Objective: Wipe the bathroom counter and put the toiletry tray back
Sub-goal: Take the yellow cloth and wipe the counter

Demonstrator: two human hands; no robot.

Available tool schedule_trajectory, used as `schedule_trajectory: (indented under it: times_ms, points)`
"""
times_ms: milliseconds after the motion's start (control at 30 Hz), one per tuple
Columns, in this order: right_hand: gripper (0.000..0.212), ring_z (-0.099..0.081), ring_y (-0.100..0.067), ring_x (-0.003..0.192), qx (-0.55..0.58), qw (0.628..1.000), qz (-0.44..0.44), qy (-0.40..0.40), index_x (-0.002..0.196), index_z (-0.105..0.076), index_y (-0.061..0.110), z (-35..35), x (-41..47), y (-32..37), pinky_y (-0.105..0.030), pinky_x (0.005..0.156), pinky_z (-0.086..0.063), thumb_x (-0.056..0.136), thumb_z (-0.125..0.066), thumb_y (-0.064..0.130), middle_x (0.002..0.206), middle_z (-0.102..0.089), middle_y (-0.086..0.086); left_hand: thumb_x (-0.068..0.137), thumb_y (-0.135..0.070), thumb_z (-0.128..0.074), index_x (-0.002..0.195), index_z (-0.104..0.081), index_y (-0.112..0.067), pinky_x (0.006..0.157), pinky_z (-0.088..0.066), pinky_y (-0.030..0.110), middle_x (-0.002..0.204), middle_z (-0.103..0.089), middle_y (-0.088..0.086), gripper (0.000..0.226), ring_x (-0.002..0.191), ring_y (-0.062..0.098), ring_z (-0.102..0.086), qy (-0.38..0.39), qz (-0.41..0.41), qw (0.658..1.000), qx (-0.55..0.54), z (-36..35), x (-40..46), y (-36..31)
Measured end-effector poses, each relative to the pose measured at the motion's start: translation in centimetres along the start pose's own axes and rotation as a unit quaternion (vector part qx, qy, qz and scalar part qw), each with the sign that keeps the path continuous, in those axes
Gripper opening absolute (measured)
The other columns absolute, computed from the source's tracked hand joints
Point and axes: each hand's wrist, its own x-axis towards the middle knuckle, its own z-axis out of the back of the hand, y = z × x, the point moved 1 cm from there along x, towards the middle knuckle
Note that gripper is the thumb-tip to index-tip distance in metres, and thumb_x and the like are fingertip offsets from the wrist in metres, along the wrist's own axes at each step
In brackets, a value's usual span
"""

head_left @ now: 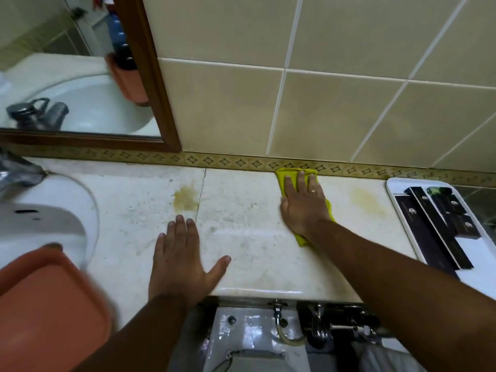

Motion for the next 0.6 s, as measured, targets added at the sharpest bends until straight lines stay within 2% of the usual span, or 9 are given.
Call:
schedule_trajectory:
  times_ms: [33, 100, 167, 233, 267, 367, 467, 533, 600]
  points:
    - [0.064, 0.000, -0.041, 0.149, -0.011, 1.000, 0.013, 0.006, 0.156, -0.009, 0.019, 0.0, 0.1, 1.4, -0.048, 0.121, -0.007, 0.099, -0.028, 0.040, 0.164, -0.002, -0.017, 0.079, -0.085, -0.015, 0.155, -0.021, -0.004, 0.122, -0.016, 0.048, 0.163, -0.018, 0.019, 0.111, 0.150, 0.033, -0.018, -0.001, 0.001, 1.000, 0.001, -0.1, 0.0, 0.0]
    - [0.064, -0.002, -0.041, 0.149, -0.040, 0.990, 0.132, 0.007, 0.156, -0.008, 0.021, -0.2, -1.7, 3.1, -0.048, 0.121, -0.009, 0.098, -0.028, 0.039, 0.164, -0.005, -0.016, 0.078, -0.086, -0.013, 0.155, -0.021, -0.004, 0.122, -0.014, 0.048, 0.163, -0.017, 0.018, 0.112, 0.151, 0.032, -0.017, 0.000, 0.003, 1.000, -0.002, -0.2, 0.2, -0.1]
    - [0.062, -0.005, -0.037, 0.150, -0.038, 0.954, 0.295, 0.021, 0.155, -0.015, 0.026, -0.6, -6.0, 3.0, -0.047, 0.121, -0.010, 0.097, -0.031, 0.039, 0.164, -0.011, -0.011, 0.077, -0.086, -0.013, 0.156, -0.017, -0.005, 0.123, -0.011, 0.047, 0.165, -0.012, 0.017, 0.113, 0.152, 0.032, -0.013, 0.001, 0.002, 1.000, -0.011, -0.1, 0.4, -0.1]
    - [0.057, -0.004, -0.028, 0.151, -0.006, 0.920, 0.389, 0.047, 0.153, -0.020, 0.033, -1.0, -9.6, 1.0, -0.043, 0.120, -0.007, 0.098, -0.033, 0.039, 0.164, -0.012, -0.002, 0.076, -0.088, -0.011, 0.157, -0.007, -0.007, 0.124, -0.004, 0.045, 0.166, -0.001, 0.015, 0.116, 0.153, 0.029, -0.002, 0.021, 0.001, 1.000, -0.023, 0.1, 0.1, 0.0]
    - [0.055, -0.001, -0.025, 0.151, 0.010, 0.921, 0.385, 0.059, 0.153, -0.020, 0.037, -1.1, -10.5, -0.4, -0.041, 0.121, -0.006, 0.099, -0.033, 0.040, 0.164, -0.010, 0.002, 0.074, -0.090, -0.010, 0.157, 0.000, -0.008, 0.124, 0.000, 0.044, 0.166, 0.007, 0.014, 0.117, 0.153, 0.028, 0.005, 0.035, -0.005, 0.999, -0.037, 0.0, 0.0, 0.1]
    - [0.055, 0.002, -0.024, 0.152, 0.023, 0.954, 0.294, 0.049, 0.153, -0.014, 0.040, -0.2, -9.9, -2.1, -0.039, 0.122, -0.011, 0.100, -0.030, 0.043, 0.163, -0.002, 0.006, 0.073, -0.092, -0.009, 0.154, 0.019, -0.013, 0.121, 0.012, 0.041, 0.161, 0.028, 0.008, 0.117, 0.149, 0.022, 0.024, 0.036, 0.031, 0.991, -0.123, 0.5, 1.3, 1.5]
    - [0.057, -0.002, -0.027, 0.152, 0.033, 0.978, 0.203, 0.034, 0.153, -0.017, 0.036, 0.2, -8.4, -1.0, -0.040, 0.119, -0.016, 0.097, -0.026, 0.044, 0.164, -0.005, 0.002, 0.087, -0.078, -0.017, 0.156, 0.007, -0.008, 0.122, 0.008, 0.043, 0.165, 0.012, 0.014, 0.101, 0.152, 0.029, 0.013, -0.005, 0.099, 0.990, -0.099, 2.6, 6.9, 6.0]
    - [0.059, -0.004, -0.028, 0.151, 0.026, 0.982, 0.188, 0.026, 0.153, -0.019, 0.036, 0.2, -7.3, -0.7, -0.042, 0.118, -0.018, 0.095, -0.022, 0.046, 0.164, -0.010, 0.000, 0.094, -0.066, -0.022, 0.156, -0.003, -0.005, 0.124, 0.000, 0.047, 0.166, 0.001, 0.017, 0.089, 0.153, 0.033, 0.003, -0.003, 0.129, 0.991, -0.048, 3.8, 10.7, 9.7]
    - [0.061, -0.004, -0.028, 0.151, 0.017, 0.980, 0.196, 0.023, 0.153, -0.017, 0.036, 0.3, -5.9, -0.7, -0.043, 0.118, -0.019, 0.093, -0.013, 0.051, 0.164, -0.009, 0.001, 0.096, -0.059, -0.022, 0.156, -0.008, -0.004, 0.124, -0.007, 0.049, 0.165, -0.004, 0.018, 0.083, 0.152, 0.035, -0.004, 0.008, 0.117, 0.993, -0.012, 3.6, 12.8, 11.7]
